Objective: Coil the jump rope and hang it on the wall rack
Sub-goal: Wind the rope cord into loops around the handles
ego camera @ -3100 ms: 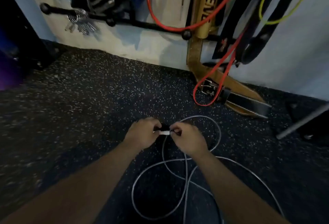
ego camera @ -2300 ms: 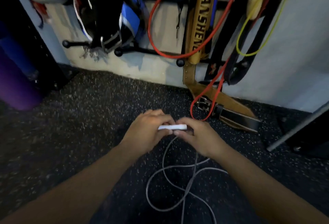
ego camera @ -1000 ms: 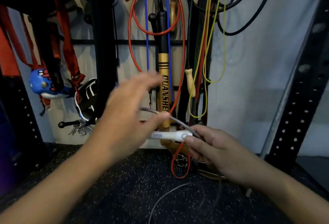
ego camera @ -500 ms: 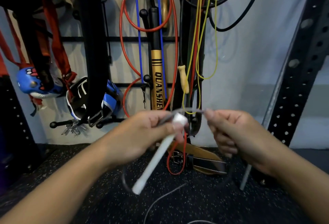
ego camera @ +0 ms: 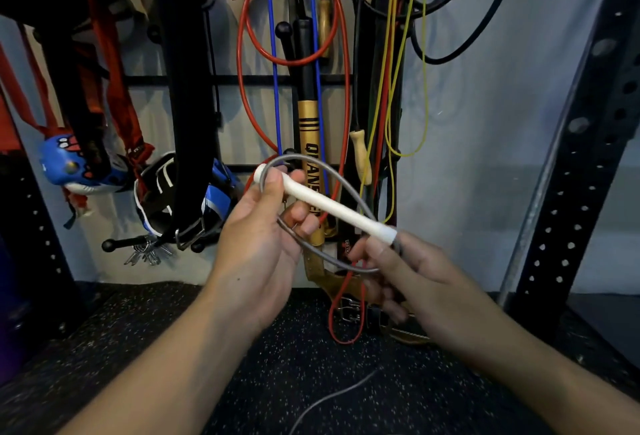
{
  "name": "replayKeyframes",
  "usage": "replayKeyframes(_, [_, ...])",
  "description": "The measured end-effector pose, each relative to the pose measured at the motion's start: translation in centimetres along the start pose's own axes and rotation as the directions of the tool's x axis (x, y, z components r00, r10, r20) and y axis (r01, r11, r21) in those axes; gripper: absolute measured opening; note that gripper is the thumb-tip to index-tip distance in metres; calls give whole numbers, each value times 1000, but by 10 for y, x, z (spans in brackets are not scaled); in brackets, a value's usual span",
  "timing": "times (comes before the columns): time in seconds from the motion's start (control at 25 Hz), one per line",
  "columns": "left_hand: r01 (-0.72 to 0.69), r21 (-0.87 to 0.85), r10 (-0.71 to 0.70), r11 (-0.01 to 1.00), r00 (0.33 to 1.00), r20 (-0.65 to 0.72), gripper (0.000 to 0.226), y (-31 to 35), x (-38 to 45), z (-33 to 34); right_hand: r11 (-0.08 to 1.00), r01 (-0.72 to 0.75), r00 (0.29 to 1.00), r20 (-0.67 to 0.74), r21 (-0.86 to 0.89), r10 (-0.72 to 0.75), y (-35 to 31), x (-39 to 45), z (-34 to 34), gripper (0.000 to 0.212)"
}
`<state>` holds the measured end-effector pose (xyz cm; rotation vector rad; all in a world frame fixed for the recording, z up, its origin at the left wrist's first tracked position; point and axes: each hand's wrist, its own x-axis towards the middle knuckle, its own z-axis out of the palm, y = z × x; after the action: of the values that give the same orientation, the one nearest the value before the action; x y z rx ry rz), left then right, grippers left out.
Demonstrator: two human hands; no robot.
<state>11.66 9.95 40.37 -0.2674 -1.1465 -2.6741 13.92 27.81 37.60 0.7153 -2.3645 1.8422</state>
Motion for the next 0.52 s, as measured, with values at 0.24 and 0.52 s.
replayKeyframes(0.24, [13, 58, -16, 998, 999, 48, 29, 7, 2, -6, 999, 25, 996, -89, 48, -21, -8, 7, -6, 41])
replayKeyframes(0.52, [-518, 852, 145, 77, 851, 505, 55, 42, 1, -12, 848, 93, 995, 33, -522, -89, -27, 12, -37, 43])
